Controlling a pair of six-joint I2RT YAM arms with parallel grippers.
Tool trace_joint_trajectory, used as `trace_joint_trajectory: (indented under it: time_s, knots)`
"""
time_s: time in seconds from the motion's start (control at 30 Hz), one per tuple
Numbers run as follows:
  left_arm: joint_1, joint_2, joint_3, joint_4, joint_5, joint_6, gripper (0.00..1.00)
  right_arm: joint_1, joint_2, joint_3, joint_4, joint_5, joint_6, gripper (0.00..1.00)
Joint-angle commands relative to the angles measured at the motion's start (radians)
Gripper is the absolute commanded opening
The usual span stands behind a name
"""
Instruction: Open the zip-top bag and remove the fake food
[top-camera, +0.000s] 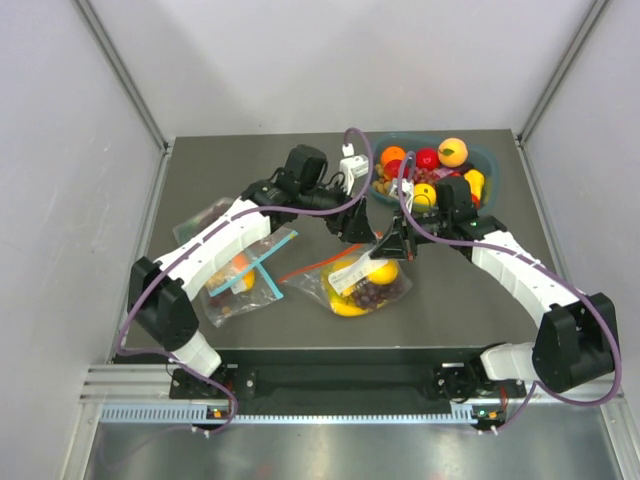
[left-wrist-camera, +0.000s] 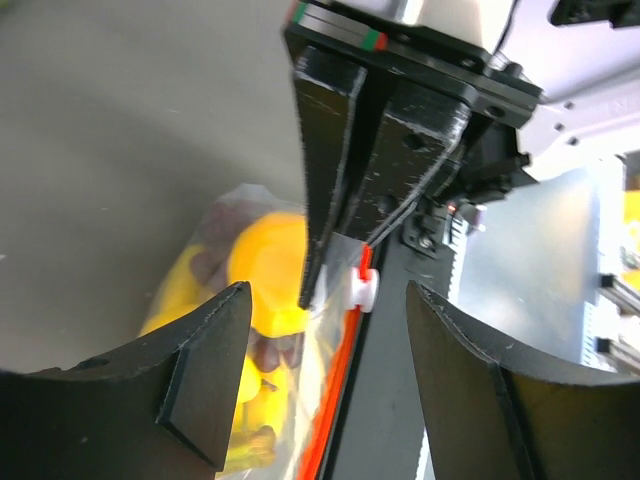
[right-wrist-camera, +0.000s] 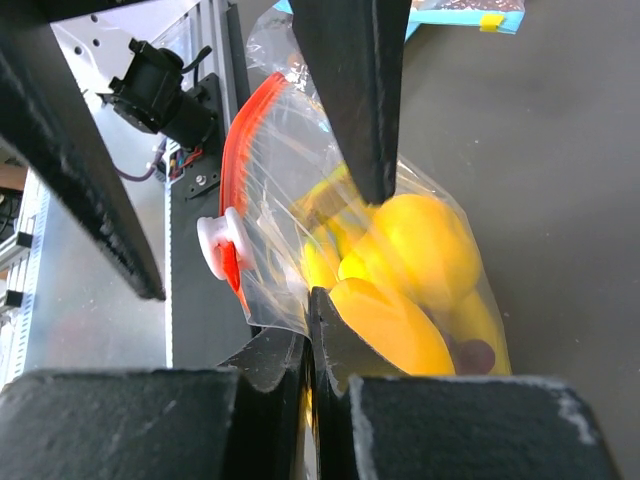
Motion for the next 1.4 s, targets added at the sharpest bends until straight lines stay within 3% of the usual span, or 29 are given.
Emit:
trace_joint_trajectory:
  time_s: [0.0,0.43,0.87,1.0,1.17,1.3,1.37]
  knots:
    - [-0.001,-0.059,0.041,0.023,-0.089,0.016,0.67,0.007,-0.025,0.037,0.019,-0.015,-0.023,0.0]
    - [-0.003,-0.043,0.046,0.06,-0.054,-0.014,0.59,0.005,-0.017,0.044,0.021,-0.018,-0.015,0.0]
    - [-0.021,-0.036,0.038,0.046,-0.037,-0.007,0.59,0.005,-0.006,0.049,0.021,-0.018,-0.006,0.0]
    - [-0.021,-0.035,0.04,0.039,-0.04,-0.001,0.55,0.005,-0.003,0.052,0.022,-0.019,-0.005,0.0]
    - [-0.028,-0.026,0.043,0.008,-0.042,0.018,0.41,0.002,-0.003,0.057,0.022,-0.018,0.0,0.0]
    - [-0.032,-0.029,0.037,-0.012,-0.046,0.036,0.2,-0.009,-0.003,0.058,0.024,-0.019,0.012,0.0]
    - [-0.031,-0.027,0.037,-0.018,-0.049,0.042,0.17,-0.013,-0.005,0.058,0.028,-0.024,0.018,0.0]
